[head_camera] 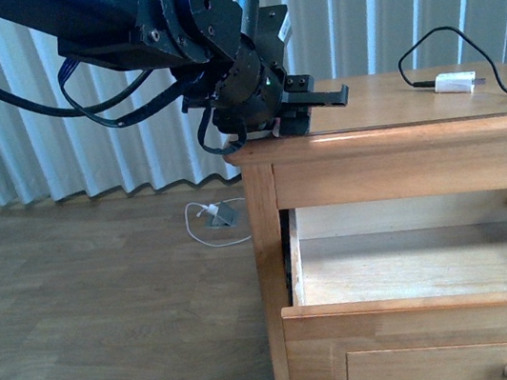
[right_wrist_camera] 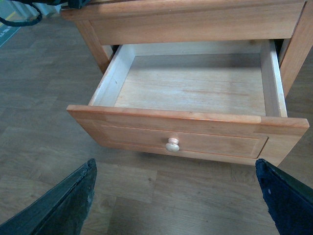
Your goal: Place pink marker in drawer with both arms
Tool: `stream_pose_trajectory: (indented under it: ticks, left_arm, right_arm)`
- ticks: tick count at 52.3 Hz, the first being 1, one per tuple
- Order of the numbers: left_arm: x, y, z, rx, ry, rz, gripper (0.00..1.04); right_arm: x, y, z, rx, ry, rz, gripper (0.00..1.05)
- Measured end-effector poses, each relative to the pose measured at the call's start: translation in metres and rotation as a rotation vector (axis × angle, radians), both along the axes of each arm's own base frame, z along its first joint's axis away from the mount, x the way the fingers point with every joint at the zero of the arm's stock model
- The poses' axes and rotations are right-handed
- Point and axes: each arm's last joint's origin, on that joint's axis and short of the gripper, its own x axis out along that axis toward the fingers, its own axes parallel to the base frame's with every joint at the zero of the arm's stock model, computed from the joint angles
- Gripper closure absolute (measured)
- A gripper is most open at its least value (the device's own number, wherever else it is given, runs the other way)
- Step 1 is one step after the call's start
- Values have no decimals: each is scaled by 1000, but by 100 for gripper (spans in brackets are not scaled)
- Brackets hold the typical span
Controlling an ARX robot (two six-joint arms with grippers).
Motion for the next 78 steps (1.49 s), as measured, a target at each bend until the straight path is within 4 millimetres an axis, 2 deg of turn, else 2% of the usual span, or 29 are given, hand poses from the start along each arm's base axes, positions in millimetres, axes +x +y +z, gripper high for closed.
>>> stream_pose_trajectory:
  ticks: [4, 7, 16, 21, 25, 31, 35, 45, 62, 74, 78]
  left_arm:
    - [0, 3, -1, -10, -6, -8, 90]
    - [-2, 5, -1, -21, -12, -24, 90]
    - [-20, 15, -3, -70, -54, -225, 90]
    - [-43, 22, 2, -90, -84, -387, 90]
    - [-67, 30, 16, -95, -115, -519, 90]
    - [-87, 40, 30, -84, -139, -607, 90]
    - [-95, 46, 31, -67, -141, -641, 90]
    - [-98, 47, 4, -12, -95, -662, 90]
    - [-89, 13, -56, 62, 1, -660, 90]
    - [-82, -3, -72, 82, 7, -637, 90]
    - [-80, -5, -72, 85, -2, -623, 80]
  right_arm:
    - [0, 0, 0, 0, 0, 0, 8]
    - [0, 0, 0, 0, 0, 0, 8]
    - [0, 0, 0, 0, 0, 0, 8]
    - [0, 0, 0, 0, 0, 0, 8]
    - [0, 0, 0, 0, 0, 0, 8]
    - [0, 0, 0, 0, 0, 0, 8]
    - [0, 0, 0, 0, 0, 0, 8]
    - [0, 0, 0, 0, 0, 0, 8]
    - [0, 0, 0, 0, 0, 0, 8]
    - [0, 0, 0, 0, 0, 0, 8]
    - [0, 0, 0, 0, 0, 0, 8]
